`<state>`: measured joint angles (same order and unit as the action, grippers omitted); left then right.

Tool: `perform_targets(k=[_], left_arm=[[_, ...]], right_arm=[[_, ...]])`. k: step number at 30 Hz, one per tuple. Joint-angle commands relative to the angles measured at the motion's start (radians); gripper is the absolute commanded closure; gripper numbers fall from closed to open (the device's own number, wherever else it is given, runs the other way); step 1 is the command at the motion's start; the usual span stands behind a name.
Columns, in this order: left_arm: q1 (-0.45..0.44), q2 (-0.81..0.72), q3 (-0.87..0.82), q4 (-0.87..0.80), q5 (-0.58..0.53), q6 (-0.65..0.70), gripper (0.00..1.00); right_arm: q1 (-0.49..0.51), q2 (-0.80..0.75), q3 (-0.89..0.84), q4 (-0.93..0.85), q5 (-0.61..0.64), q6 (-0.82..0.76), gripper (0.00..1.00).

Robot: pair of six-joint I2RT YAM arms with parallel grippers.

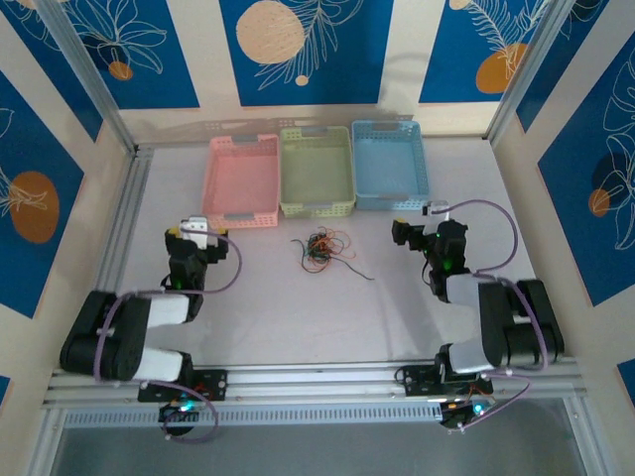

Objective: Untangle the cables

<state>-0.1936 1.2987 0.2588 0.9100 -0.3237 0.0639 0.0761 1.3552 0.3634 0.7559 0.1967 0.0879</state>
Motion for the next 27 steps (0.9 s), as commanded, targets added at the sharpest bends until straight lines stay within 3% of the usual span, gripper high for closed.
perform_targets(k=[1, 4, 7, 9, 11, 13, 20, 24, 27], left_arm=[[-0.036, -0.220, 0.052, -0.163, -0.059, -0.059, 0.00], [-0.034, -0.405, 0.146, -0.456, -0.009, -0.236, 0.00], [-0.030, -0.497, 0.257, -0.772, -0.020, -0.462, 0.00], [-0.027, -0.529, 0.292, -0.871, 0.068, -0.502, 0.00], [-0.027, -0.560, 0.325, -0.972, 0.185, -0.538, 0.00], [-0.026, -0.576, 0.381, -1.108, 0.267, -0.585, 0.00], [-0.026, -0.595, 0.545, -1.550, 0.405, -0.578, 0.07], [-0.026, -0.650, 0.597, -1.682, 0.384, -0.490, 0.07], [-0.026, -0.674, 0.591, -1.693, 0.373, -0.461, 0.07]], right_arm=[[0.041, -0.156, 0.002, -0.082, 0.086, -0.025, 0.01], [0.034, -0.301, 0.016, -0.208, 0.007, 0.046, 0.01], [0.023, -0.406, -0.032, -0.171, -0.063, 0.119, 0.01], [0.009, -0.441, -0.048, -0.140, -0.051, 0.251, 0.01], [0.000, -0.452, -0.013, -0.259, 0.053, 0.464, 0.01], [-0.036, -0.438, 0.033, -0.356, -0.069, 0.496, 0.01], [0.007, -0.305, 0.188, -0.558, -0.275, 0.502, 0.03], [0.043, -0.211, 0.280, -0.656, -0.375, 0.493, 0.05], [0.070, -0.125, 0.367, -0.749, -0.456, 0.481, 0.09]])
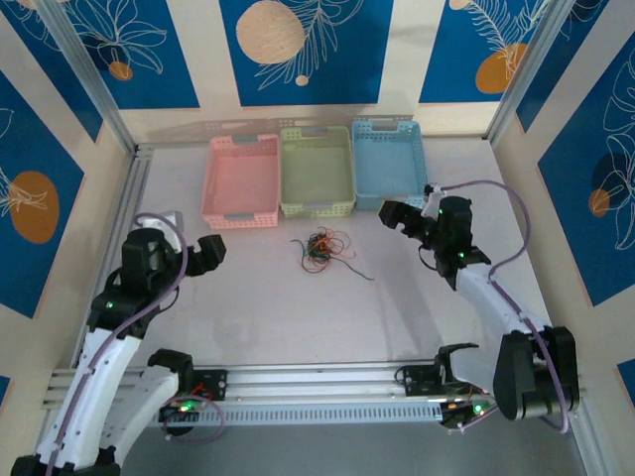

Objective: Untangle the cables

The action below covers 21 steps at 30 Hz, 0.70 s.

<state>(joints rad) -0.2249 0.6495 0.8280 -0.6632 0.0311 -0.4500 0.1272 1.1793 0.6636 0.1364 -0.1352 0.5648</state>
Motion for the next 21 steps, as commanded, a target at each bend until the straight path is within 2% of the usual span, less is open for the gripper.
perform_targets(k=[1, 3, 6, 7, 10, 12, 13, 14, 21], left_arm=[[0.005, -0.033, 0.013, -0.105, 0.038, 0.052, 0.07], [0.004, -0.040, 0.006, -0.087, 0.064, 0.050, 0.07], [0.004, -0.043, -0.013, -0.089, 0.020, 0.052, 0.07], [0.004, -0.030, -0.012, -0.095, 0.014, 0.052, 0.08], [0.004, 0.006, -0.007, -0.107, 0.012, 0.054, 0.07], [0.005, 0.016, -0.007, -0.111, 0.007, 0.053, 0.08], [0.005, 0.016, -0.007, -0.113, 0.004, 0.054, 0.08], [0.005, 0.012, -0.009, -0.110, 0.004, 0.051, 0.08], [0.006, 0.013, -0.012, -0.108, 0.005, 0.050, 0.08]], right_arm=[[0.036, 0.083, 0.105, -0.173, -0.139, -0.005, 0.10], [0.078, 0.140, 0.160, -0.240, -0.149, -0.036, 0.12], [0.141, 0.230, 0.220, -0.298, -0.137, -0.065, 0.14], [0.152, 0.264, 0.248, -0.324, -0.155, -0.071, 0.17], [0.180, 0.342, 0.306, -0.378, -0.188, -0.080, 0.18], [0.197, 0.396, 0.348, -0.419, -0.194, -0.085, 0.26], [0.207, 0.421, 0.372, -0.451, -0.175, -0.087, 0.27], [0.212, 0.440, 0.392, -0.472, -0.163, -0.089, 0.30], [0.209, 0.493, 0.419, -0.486, -0.198, -0.093, 0.30]])
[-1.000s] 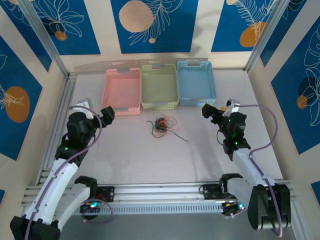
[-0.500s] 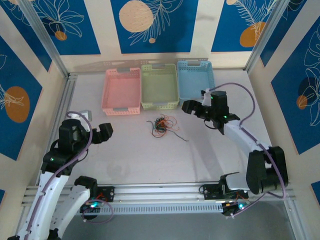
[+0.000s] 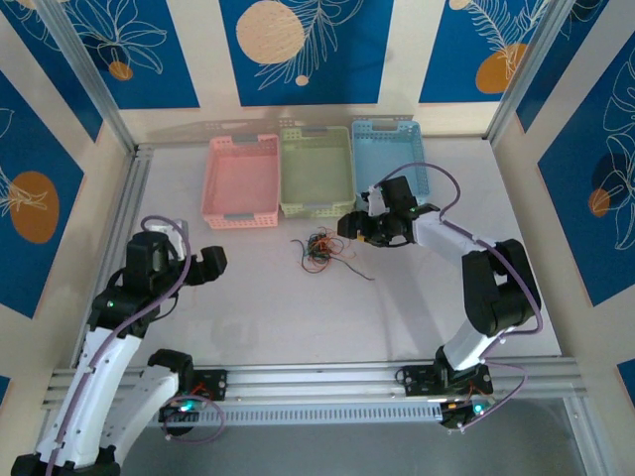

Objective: Untangle the cables

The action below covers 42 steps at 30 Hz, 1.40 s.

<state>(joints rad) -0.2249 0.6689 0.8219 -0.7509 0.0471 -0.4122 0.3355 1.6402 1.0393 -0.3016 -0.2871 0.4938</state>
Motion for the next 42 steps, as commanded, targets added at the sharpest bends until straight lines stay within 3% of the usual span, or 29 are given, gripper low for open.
perform_targets(k=[1, 10, 16, 23, 32, 38, 42], left_arm=[[0.005, -0.005, -0.007, -0.019, -0.008, 0.012, 0.08], [0.006, -0.039, -0.012, -0.006, 0.026, 0.010, 0.08], [0.011, -0.088, -0.012, -0.003, 0.018, 0.007, 0.08], [0.028, -0.099, -0.010, 0.005, 0.050, 0.012, 0.08], [0.043, -0.114, -0.013, 0.012, 0.063, 0.013, 0.08], [0.047, -0.112, -0.015, 0.013, 0.072, 0.013, 0.08], [0.048, -0.111, -0.017, 0.013, 0.073, 0.013, 0.08]], right_arm=[[0.001, 0.047, 0.054, -0.057, -0.053, -0.025, 0.31], [0.002, 0.109, 0.081, -0.065, -0.094, -0.036, 0.36], [0.025, 0.155, 0.125, -0.098, -0.103, -0.062, 0.54], [0.029, 0.176, 0.142, -0.107, -0.107, -0.068, 0.66], [0.037, 0.186, 0.154, -0.119, -0.096, -0.074, 0.69], [0.041, 0.188, 0.159, -0.122, -0.096, -0.078, 0.79], [0.045, 0.189, 0.160, -0.123, -0.096, -0.081, 0.79]])
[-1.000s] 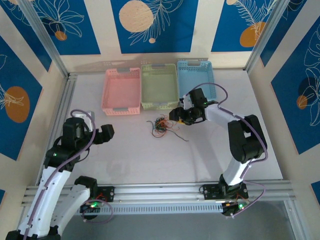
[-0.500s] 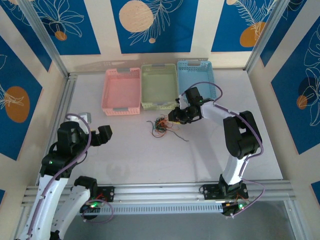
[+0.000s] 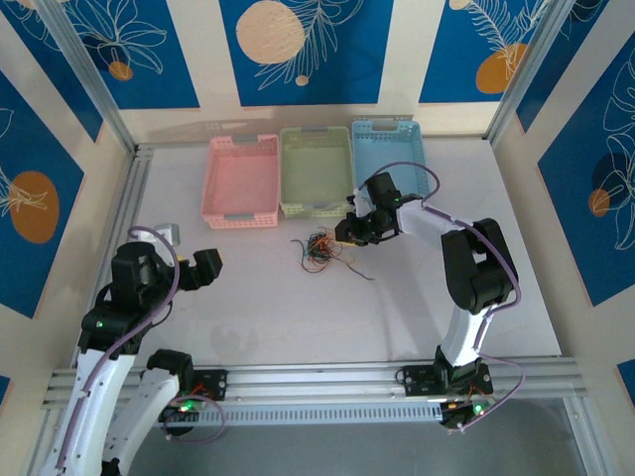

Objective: Untangle the cables

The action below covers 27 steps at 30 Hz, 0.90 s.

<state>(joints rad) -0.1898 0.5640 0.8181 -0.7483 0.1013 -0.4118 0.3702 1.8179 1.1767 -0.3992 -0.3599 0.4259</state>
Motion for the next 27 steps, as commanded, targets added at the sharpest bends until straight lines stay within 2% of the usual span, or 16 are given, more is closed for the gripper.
perform_targets(k=[1, 5, 9, 13, 19, 24, 27], left_arm=[[0.013, -0.006, -0.013, 0.010, 0.018, 0.013, 0.08], [0.013, -0.005, -0.013, 0.011, 0.017, 0.011, 0.08], [0.013, -0.002, -0.014, 0.012, 0.018, 0.011, 0.08], [0.013, 0.001, -0.014, 0.012, 0.023, 0.011, 0.08], [0.013, 0.000, -0.015, 0.012, 0.024, 0.011, 0.08], [0.013, -0.001, -0.016, 0.014, 0.029, 0.010, 0.08], [0.013, 0.002, -0.017, 0.019, 0.050, 0.014, 0.08]], right_arm=[[0.011, 0.012, 0.023, -0.027, -0.022, -0.013, 0.77], [0.016, 0.020, 0.033, -0.039, -0.019, -0.021, 0.72], [0.021, 0.024, 0.038, -0.047, -0.016, -0.026, 0.72], [0.023, 0.025, 0.039, -0.047, -0.017, -0.027, 0.77], [0.023, 0.012, 0.025, -0.031, -0.024, -0.030, 0.99], [0.016, -0.019, -0.007, 0.009, -0.051, -0.031, 1.00], [0.001, -0.048, -0.046, 0.056, -0.112, -0.035, 1.00]])
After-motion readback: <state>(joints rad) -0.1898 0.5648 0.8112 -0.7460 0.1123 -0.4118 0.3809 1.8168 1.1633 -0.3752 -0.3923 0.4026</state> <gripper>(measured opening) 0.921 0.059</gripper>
